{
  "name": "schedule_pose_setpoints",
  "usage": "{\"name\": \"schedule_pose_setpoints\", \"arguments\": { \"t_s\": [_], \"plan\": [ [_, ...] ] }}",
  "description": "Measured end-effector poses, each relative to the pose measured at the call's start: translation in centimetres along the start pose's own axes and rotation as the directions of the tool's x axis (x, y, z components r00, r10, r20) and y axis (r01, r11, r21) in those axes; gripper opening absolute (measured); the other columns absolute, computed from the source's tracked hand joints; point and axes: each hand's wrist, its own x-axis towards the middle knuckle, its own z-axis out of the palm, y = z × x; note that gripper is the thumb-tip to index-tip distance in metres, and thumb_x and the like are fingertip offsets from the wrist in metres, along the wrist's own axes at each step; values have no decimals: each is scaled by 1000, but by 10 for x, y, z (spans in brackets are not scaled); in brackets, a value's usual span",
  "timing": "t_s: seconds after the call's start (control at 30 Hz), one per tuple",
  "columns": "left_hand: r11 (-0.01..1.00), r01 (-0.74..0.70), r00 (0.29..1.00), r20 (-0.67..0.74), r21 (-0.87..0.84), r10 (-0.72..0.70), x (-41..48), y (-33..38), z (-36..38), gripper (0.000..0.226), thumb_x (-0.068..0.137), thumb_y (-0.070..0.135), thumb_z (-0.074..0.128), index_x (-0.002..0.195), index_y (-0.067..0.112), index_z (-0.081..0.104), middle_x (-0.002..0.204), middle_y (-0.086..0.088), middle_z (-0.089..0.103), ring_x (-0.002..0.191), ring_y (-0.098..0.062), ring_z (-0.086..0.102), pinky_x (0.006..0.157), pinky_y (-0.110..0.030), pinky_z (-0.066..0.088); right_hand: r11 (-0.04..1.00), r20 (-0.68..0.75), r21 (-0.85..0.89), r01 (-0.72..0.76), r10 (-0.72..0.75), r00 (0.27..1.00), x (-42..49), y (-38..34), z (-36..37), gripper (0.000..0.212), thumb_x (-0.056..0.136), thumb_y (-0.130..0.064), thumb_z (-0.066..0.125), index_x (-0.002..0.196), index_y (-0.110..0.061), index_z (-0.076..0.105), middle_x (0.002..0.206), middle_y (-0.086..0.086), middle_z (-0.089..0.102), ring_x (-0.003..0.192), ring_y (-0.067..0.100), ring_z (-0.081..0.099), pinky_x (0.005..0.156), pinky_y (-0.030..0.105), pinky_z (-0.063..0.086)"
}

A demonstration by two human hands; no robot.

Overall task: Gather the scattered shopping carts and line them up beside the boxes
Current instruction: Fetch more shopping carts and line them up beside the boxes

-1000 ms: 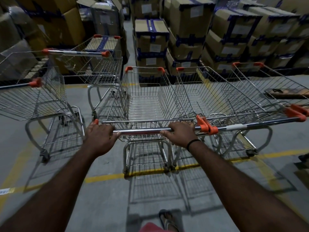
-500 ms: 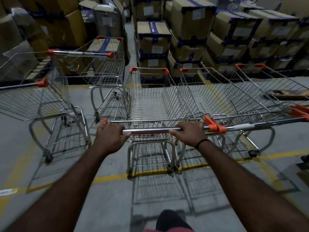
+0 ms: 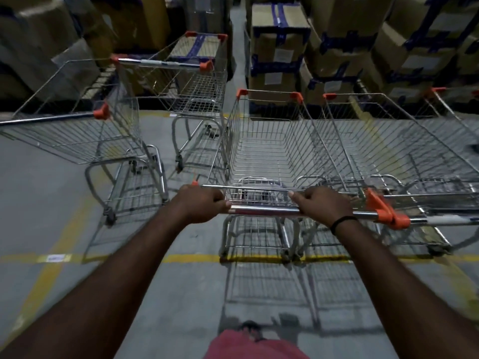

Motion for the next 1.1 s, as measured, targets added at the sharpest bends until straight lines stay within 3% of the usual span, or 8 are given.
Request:
{"name": "schedule_pose_setpoints", "arguments": {
  "t_s": [0.13,0.23,0.37,0.53,0.77,0.9,1.03,1.1],
  "plan": [
    [978,-4,992,-123,-210,-22,8,-7,-2,36,98,55,50,112,30,71,110,3,73,107,-23,63,92,-38,41,995,-55,73,67,-63,996,19,-39,1,61,91,-72,46,69,-17,60,63,-2,57,72,24,58,69,33,44],
    [937,-4,987,-151,-350,-53,14,-16,-9,40,91,61,52,110,31,72,106,4,74,101,-20,66,86,-38,52,981,-49,154,117,-110,993,34,-73,4,58,90,-72,48,66,-20,58,60,-6,56,68,20,57,71,34,43],
    [896,-46,977,-207,-441,-52,26,-45,-28,31,95,52,58,109,29,74,105,6,73,98,-15,65,82,-34,52,967,-34,149,206,-203,979,56,-133,9,52,90,-70,51,69,-24,61,62,-8,58,71,19,58,71,34,41],
    [897,-69,964,-259,-437,-52,41,-117,-58,30,96,51,58,109,28,73,107,7,73,99,-14,65,80,-32,51,957,-27,133,259,-258,966,90,-223,12,52,92,-68,50,64,-24,54,59,-8,54,65,14,51,68,33,34],
    [904,-72,964,-261,-422,-45,62,-236,-103,28,96,50,57,108,30,73,104,7,73,95,-16,65,82,-36,54,945,-67,192,263,-255,965,138,-344,24,51,90,-69,51,72,-23,65,66,-5,63,65,14,59,57,32,45],
    [921,-104,963,-268,-376,-1,83,-291,-129,26,97,46,56,109,30,71,104,5,73,95,-18,65,83,-39,55,941,-96,209,264,-249,964,164,-406,20,43,91,-65,53,85,-26,69,86,-8,69,80,14,63,67,33,51],
    [914,-160,955,-292,-373,48,109,-327,-157,21,100,39,54,107,28,70,81,10,64,85,-17,64,74,-34,50,940,-145,197,279,-253,956,195,-446,13,43,93,-62,53,104,-25,69,105,-3,71,95,19,65,79,38,53],
    [909,-178,948,-312,-377,56,127,-343,-166,22,101,38,53,109,27,70,92,5,69,88,-18,63,73,-33,48,945,-159,192,266,-238,958,214,-458,7,45,92,-64,52,108,-24,68,109,-3,70,98,19,65,82,39,53]
  ]
}}
